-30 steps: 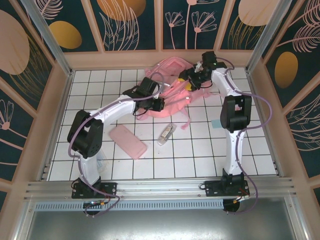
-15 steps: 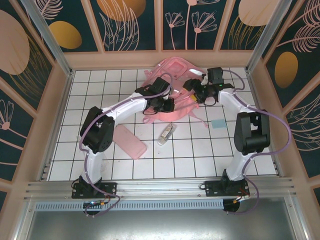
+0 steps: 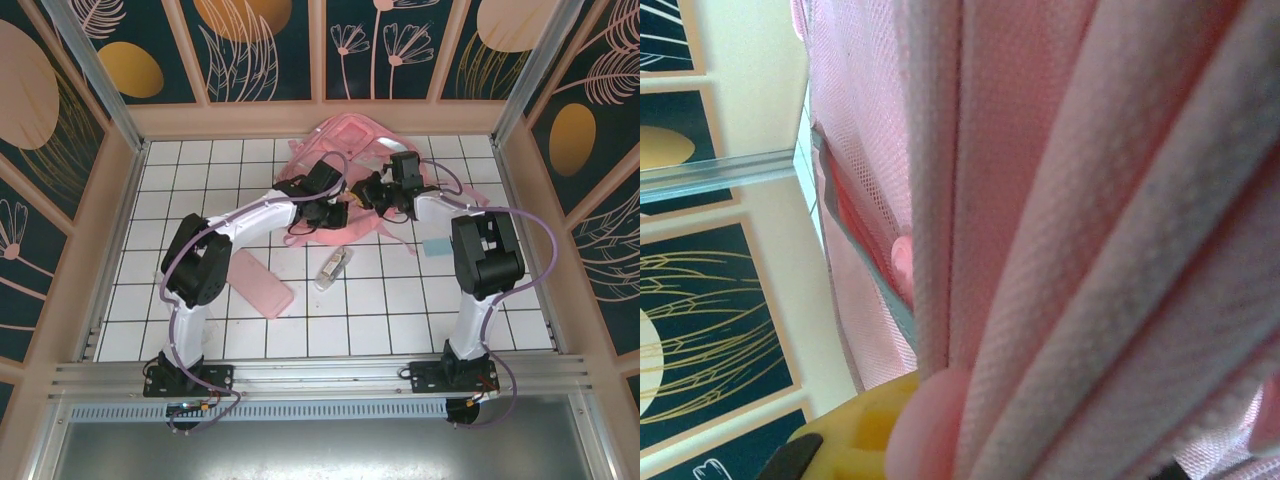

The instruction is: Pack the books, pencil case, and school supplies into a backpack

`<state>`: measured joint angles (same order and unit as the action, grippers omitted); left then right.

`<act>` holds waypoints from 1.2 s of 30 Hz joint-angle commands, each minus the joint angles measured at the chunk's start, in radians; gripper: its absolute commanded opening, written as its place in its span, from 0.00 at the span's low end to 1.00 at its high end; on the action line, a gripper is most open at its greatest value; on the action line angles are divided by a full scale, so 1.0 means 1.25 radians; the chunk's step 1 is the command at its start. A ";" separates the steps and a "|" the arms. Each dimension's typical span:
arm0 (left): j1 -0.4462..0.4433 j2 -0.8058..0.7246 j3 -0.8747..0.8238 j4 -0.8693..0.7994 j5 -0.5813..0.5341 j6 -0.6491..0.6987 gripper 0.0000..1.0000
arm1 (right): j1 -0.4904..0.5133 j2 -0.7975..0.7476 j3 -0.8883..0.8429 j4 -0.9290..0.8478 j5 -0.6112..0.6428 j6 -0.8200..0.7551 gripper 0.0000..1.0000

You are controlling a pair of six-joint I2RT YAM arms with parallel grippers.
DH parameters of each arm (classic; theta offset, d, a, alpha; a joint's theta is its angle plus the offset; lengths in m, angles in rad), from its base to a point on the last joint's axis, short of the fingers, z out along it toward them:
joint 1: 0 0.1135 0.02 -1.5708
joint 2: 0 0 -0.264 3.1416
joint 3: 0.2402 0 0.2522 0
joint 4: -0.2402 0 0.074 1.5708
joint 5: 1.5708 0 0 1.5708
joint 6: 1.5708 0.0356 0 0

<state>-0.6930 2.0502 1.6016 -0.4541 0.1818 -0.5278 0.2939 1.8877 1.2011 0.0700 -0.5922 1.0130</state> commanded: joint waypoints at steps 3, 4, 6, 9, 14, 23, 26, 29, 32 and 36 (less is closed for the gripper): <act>0.121 -0.046 -0.118 0.043 -0.111 0.029 0.00 | -0.037 -0.067 0.005 -0.009 0.004 -0.048 0.00; 0.138 -0.056 -0.134 0.045 -0.120 0.035 0.00 | -0.046 -0.072 0.004 -0.011 -0.003 -0.051 0.00; 0.161 -0.069 -0.152 0.040 -0.130 0.057 0.00 | -0.062 -0.074 0.010 -0.014 -0.014 -0.058 0.00; 0.188 -0.085 -0.153 0.016 -0.142 0.085 0.00 | -0.075 -0.065 0.039 -0.039 -0.032 -0.083 0.00; 0.207 -0.103 -0.121 -0.028 -0.174 0.129 0.00 | -0.077 -0.046 0.099 -0.096 -0.029 -0.135 0.00; 0.240 -0.163 -0.175 -0.027 -0.038 0.161 0.00 | -0.082 0.107 0.325 -0.186 -0.108 -0.286 0.00; 0.179 -0.226 -0.255 0.018 0.005 0.136 0.00 | -0.075 0.186 0.450 -0.236 -0.095 -0.312 0.00; 0.095 -0.238 -0.280 0.058 0.063 0.086 0.00 | -0.070 0.256 0.555 -0.268 -0.075 -0.306 0.00; 0.041 -0.220 -0.283 0.164 0.142 -0.001 0.00 | -0.066 0.307 0.639 -0.323 -0.056 -0.293 0.18; 0.005 -0.129 -0.171 0.206 0.128 -0.033 0.00 | -0.067 0.256 0.607 -0.398 0.044 -0.313 0.67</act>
<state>-0.6476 1.8305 1.2964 -0.2546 0.2440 -0.5049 0.2230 2.2574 1.9545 -0.3992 -0.7025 0.6670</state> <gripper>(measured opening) 0.069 0.584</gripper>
